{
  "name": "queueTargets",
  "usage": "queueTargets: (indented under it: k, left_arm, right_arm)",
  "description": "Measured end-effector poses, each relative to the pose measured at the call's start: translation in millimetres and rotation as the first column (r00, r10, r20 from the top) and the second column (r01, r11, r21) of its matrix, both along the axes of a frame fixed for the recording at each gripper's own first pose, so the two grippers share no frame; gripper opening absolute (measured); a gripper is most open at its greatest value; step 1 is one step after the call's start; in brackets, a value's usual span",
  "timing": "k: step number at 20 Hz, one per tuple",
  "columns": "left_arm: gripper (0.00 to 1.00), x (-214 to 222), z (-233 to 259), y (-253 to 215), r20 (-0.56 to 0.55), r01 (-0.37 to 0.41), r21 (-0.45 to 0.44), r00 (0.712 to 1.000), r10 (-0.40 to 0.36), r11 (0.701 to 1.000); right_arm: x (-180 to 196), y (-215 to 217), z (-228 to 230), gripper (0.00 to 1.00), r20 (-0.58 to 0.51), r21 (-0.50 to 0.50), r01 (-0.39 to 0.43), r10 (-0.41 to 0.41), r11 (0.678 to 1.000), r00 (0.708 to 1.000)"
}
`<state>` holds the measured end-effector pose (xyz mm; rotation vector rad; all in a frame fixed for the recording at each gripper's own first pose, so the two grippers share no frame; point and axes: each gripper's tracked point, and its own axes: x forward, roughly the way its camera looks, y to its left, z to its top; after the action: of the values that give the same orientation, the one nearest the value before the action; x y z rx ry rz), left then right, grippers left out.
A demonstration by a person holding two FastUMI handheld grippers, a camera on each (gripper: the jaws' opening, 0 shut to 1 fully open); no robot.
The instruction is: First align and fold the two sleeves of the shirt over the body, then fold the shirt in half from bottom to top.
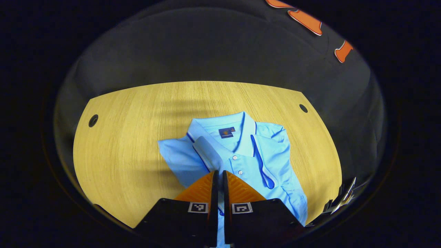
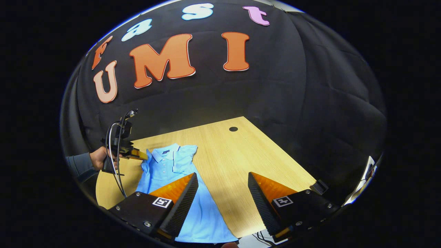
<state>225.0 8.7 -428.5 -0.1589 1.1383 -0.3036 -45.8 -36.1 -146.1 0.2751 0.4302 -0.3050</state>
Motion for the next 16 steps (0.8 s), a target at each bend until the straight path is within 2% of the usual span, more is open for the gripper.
queueTargets:
  k: [3,5,7,10,11,12,14,16]
  left_arm:
    - [0.12,-4.3,-7.7,-18.3,-0.032,0.007,-0.032,0.999,-0.008,0.999]
    - [0.21,-10.8,-10.2,-25.5,-0.065,0.017,-0.042,0.998,-0.02,0.999]
    - [0.5,-20.4,-8.1,-35.5,-0.075,0.039,-0.079,0.996,-0.045,0.996]
    - [0.94,-36.9,5.9,-27.8,-0.045,0.069,-0.053,0.996,-0.071,0.996]
    - [0.99,-45.6,14.7,-24.6,-0.032,0.083,-0.045,0.996,-0.084,0.996]
    - [1.0,-52.7,21.6,-20.5,-0.015,0.091,-0.035,0.996,-0.092,0.995]
    - [0.96,-70.4,39.6,-5.1,0.025,0.08,-0.003,0.996,-0.08,0.997]
    - [0.99,-94.3,57.7,2.7,0.05,0.07,-0.014,0.996,-0.069,0.997]
  right_arm:
    - [-17.9,-2.2,-8.5,0.91,-0.019,0.005,0.036,-0.036,0.999,0.999]
    - [-26.8,-8.8,-18.1,0.92,-0.031,0.008,0.069,-0.069,0.998,0.997]
    - [-33.3,-8.9,-23.6,0.92,-0.039,0.005,0.082,-0.081,0.997,0.996]
    - [-37.7,-6.5,-35.3,0.92,-0.06,0.019,0.074,-0.073,0.997,0.996]
    - [-35.5,-3.2,-38.8,0.92,-0.064,0.028,0.06,-0.058,0.998,0.996]
    - [-33.5,0.0,-41.8,0.92,-0.068,0.031,0.044,-0.041,0.999,0.997]
    - [-29.8,6.5,-45.4,0.92,-0.073,0.037,0.008,-0.006,0.999,0.997]
    - [-24.8,11.5,-48.6,0.92,-0.069,0.041,-0.028,0.031,0.999,0.997]
